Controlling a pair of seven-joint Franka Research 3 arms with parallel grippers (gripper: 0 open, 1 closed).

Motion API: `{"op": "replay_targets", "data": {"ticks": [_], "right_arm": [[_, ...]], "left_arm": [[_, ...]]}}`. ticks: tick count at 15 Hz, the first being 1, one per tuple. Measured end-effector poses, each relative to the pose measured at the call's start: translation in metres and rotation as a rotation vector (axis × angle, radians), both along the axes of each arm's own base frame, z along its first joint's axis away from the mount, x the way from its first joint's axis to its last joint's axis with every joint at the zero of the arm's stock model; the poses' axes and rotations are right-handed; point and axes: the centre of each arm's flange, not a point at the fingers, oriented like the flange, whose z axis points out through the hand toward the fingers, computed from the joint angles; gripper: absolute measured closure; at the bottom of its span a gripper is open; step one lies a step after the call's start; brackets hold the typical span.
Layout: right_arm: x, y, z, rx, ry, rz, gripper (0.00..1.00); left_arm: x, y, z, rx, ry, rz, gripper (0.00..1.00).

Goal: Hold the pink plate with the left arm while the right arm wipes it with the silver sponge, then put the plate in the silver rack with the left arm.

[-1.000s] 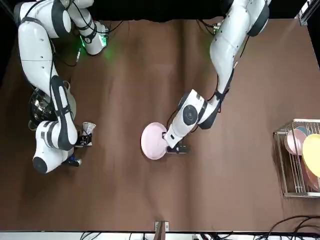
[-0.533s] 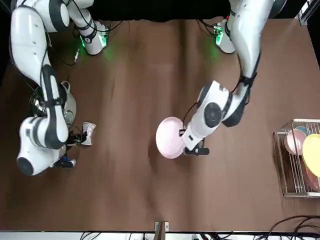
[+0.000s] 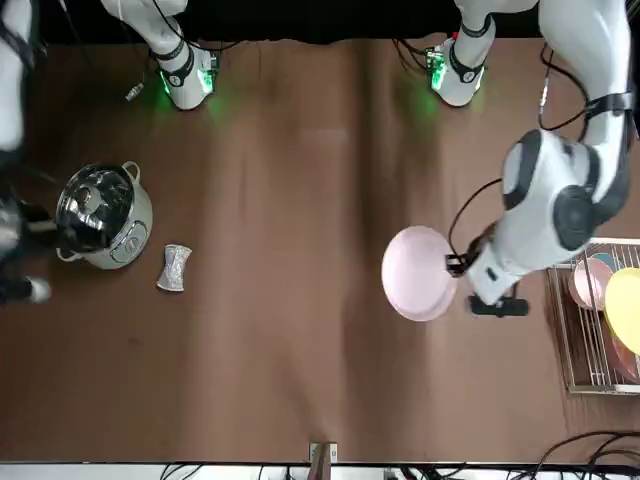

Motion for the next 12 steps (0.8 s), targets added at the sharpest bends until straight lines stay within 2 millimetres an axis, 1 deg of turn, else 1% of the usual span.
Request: {"op": "replay_targets", "data": {"ticks": [1, 2, 3, 4, 5, 8, 9, 11, 12], "right_arm": [[-0.012, 0.0, 0.027, -0.001, -0.037, 0.001, 0.0], [-0.023, -0.001, 0.048, -0.014, -0.062, 0.004, 0.0], [-0.031, -0.002, 0.062, -0.036, -0.081, 0.004, 0.0], [-0.036, -0.004, 0.07, -0.055, -0.092, 0.002, 0.0], [-0.038, -0.006, 0.073, -0.069, -0.096, -0.001, 0.0], [-0.039, -0.009, 0.073, -0.079, -0.097, -0.005, 0.0], [-0.04, -0.01, 0.074, -0.09, -0.096, -0.007, 0.0], [-0.047, -0.015, 0.077, -0.11, -0.077, -0.011, 0.0], [-0.052, -0.015, 0.079, -0.13, -0.076, -0.006, 0.0]], "left_arm": [[0.004, 0.02, 0.005, 0.008, -0.01, 0.021, 0.98], [0.007, 0.041, 0.009, 0.012, -0.018, 0.047, 0.98], [0.009, 0.062, 0.014, 0.016, -0.026, 0.078, 0.98], [0.011, 0.086, 0.019, 0.018, -0.034, 0.113, 0.98], [0.012, 0.112, 0.025, 0.02, -0.043, 0.149, 0.98], [0.011, 0.193, 0.045, 0.024, -0.077, 0.26, 0.98], [0.009, 0.216, 0.049, 0.026, -0.083, 0.289, 0.98], [0.005, 0.255, 0.05, 0.028, -0.089, 0.31, 0.98], [-0.003, 0.299, 0.049, 0.03, -0.093, 0.316, 0.98]]}}
